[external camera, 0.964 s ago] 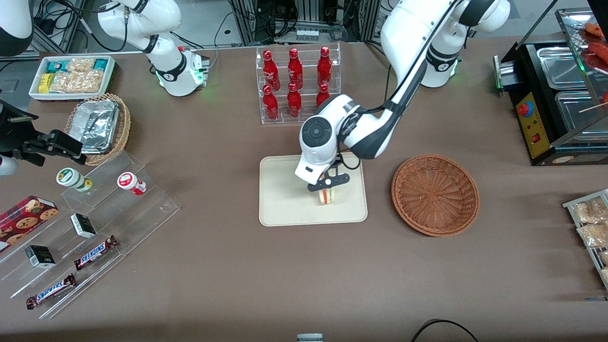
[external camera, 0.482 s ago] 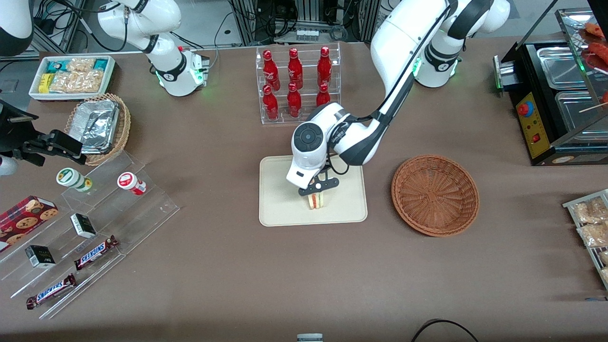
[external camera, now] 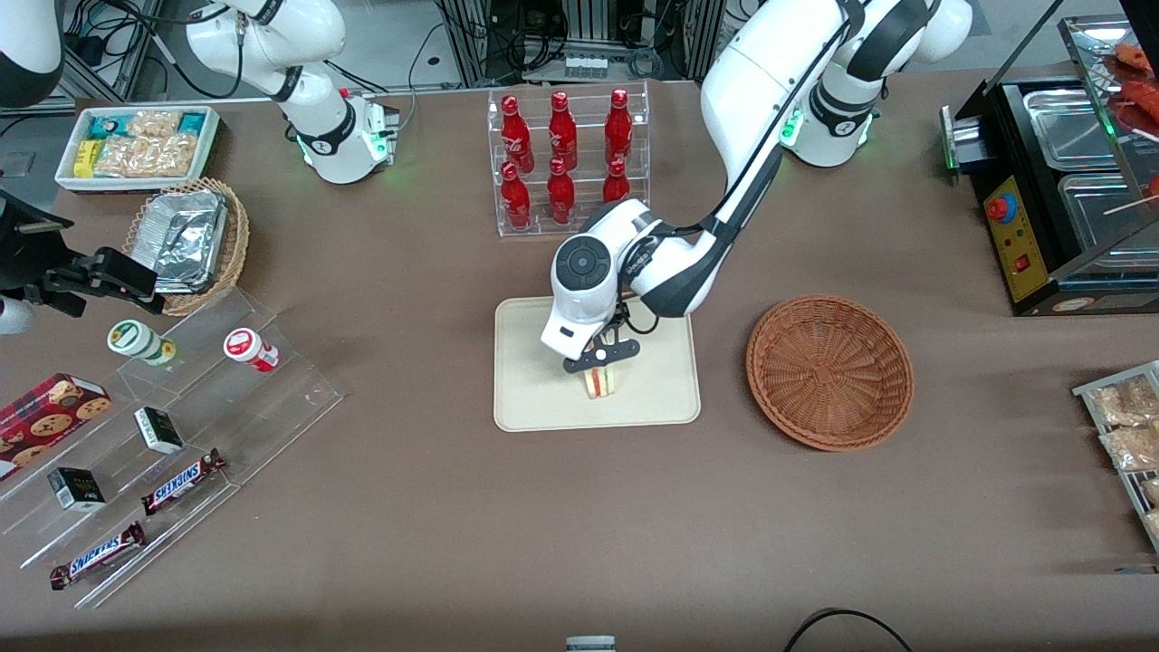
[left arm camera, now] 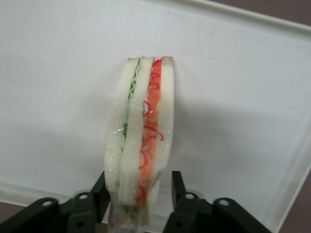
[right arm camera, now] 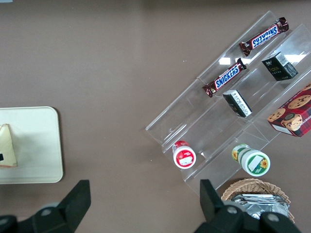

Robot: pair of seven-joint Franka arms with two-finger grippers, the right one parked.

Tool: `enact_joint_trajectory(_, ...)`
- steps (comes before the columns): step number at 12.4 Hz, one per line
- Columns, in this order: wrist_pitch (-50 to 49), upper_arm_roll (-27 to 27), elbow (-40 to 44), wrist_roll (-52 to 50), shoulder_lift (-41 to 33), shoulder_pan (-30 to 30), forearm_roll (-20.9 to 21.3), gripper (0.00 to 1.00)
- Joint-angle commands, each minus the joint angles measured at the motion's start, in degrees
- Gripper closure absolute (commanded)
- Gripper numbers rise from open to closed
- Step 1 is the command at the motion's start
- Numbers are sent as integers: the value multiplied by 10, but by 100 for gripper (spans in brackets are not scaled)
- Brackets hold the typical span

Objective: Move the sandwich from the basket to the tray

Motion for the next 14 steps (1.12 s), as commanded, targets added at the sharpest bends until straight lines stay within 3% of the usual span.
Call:
enact_joint_trajectory(1,-27,5,4,-1,-42,0,0,0)
enact_joint_trajectory(8,-162,9,5,42,-128,13,6,0)
enact_joint_trajectory(10,-204,11,-2,70,-147,15,24,0)
enact_joint_trajectory(14,-261,32,-28,127,-190,61,26,0)
